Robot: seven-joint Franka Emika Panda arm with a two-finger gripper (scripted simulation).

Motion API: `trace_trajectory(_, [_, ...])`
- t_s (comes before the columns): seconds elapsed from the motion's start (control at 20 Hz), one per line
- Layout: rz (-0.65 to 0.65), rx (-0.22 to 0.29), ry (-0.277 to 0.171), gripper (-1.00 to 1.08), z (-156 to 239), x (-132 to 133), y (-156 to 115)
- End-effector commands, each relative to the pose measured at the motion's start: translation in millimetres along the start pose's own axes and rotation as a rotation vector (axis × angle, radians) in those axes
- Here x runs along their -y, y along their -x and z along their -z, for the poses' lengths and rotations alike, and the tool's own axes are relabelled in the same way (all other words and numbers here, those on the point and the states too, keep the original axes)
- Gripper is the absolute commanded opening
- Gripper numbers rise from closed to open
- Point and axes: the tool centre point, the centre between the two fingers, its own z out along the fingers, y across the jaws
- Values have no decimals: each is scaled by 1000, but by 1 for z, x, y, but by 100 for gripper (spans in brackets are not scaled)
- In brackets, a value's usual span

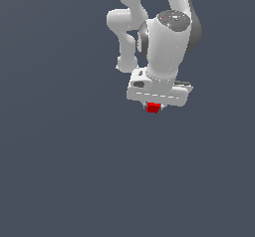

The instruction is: Pick up the red cube and move it to a goal position.

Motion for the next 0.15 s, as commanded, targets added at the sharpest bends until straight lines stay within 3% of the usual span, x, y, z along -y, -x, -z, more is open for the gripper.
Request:
trace_trajectory(0.0, [-1,1,0,-100,3,2,0])
trace_trajectory(0.1, [-1,1,0,-100,3,2,-1])
